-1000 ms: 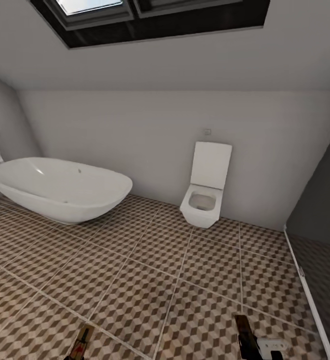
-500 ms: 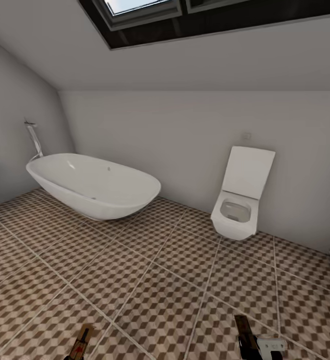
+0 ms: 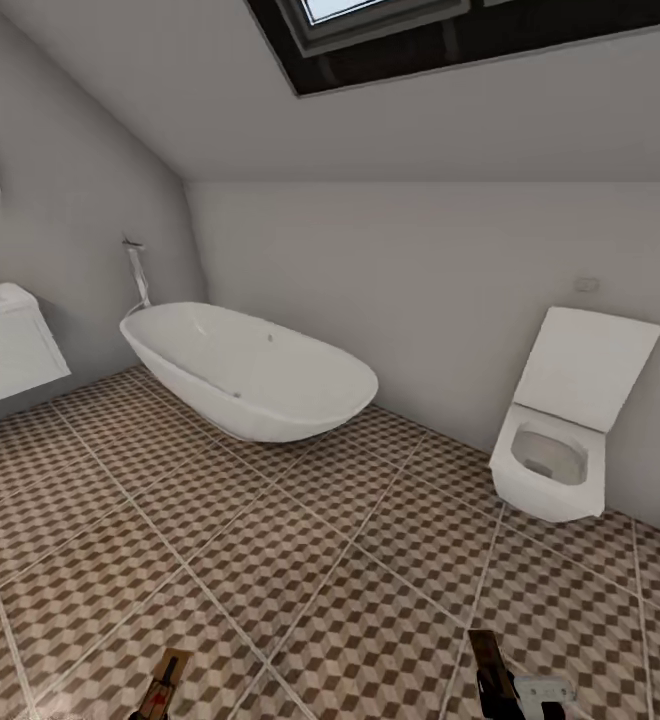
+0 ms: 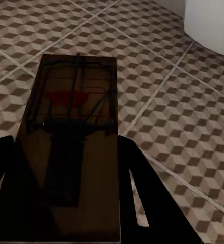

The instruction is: Take the four mousetraps from the cabinet in the bathroom and place them on the bathroom floor. Make sure all four end up on the same floor surface, and ensure that at least two of them are either under or directly next to the same bathroom sink.

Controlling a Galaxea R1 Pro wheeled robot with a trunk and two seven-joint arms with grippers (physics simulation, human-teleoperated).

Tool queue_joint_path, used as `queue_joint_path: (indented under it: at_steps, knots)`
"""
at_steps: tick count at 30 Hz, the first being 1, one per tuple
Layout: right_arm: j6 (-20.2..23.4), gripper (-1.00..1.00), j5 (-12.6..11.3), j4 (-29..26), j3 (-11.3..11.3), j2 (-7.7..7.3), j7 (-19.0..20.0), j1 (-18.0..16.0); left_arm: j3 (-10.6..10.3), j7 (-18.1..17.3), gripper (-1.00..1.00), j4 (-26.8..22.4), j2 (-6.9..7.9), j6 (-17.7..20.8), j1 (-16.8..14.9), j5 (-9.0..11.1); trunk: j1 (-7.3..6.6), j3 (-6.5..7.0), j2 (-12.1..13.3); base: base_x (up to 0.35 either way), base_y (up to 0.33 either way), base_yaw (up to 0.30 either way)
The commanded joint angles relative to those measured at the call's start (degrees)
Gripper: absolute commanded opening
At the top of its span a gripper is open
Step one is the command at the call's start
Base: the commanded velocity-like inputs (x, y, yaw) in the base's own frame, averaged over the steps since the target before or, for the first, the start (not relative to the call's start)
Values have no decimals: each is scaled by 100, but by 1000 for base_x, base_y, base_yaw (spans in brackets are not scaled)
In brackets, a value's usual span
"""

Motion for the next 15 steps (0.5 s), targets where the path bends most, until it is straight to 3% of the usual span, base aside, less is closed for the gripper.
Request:
queue_joint_path:
  at_steps: [1,15]
  knots:
    - [-17,-100,45,1,-15,2,-15,-2,-48,37,-100,18,-4,-20,-8,13,2,-5,-3,242,115,288]
    - [-22,-100,45,1,-15,2,-15,-1,-48,37,-100,18,-9,-20,-8,13,2,-5,-3,242,115,288]
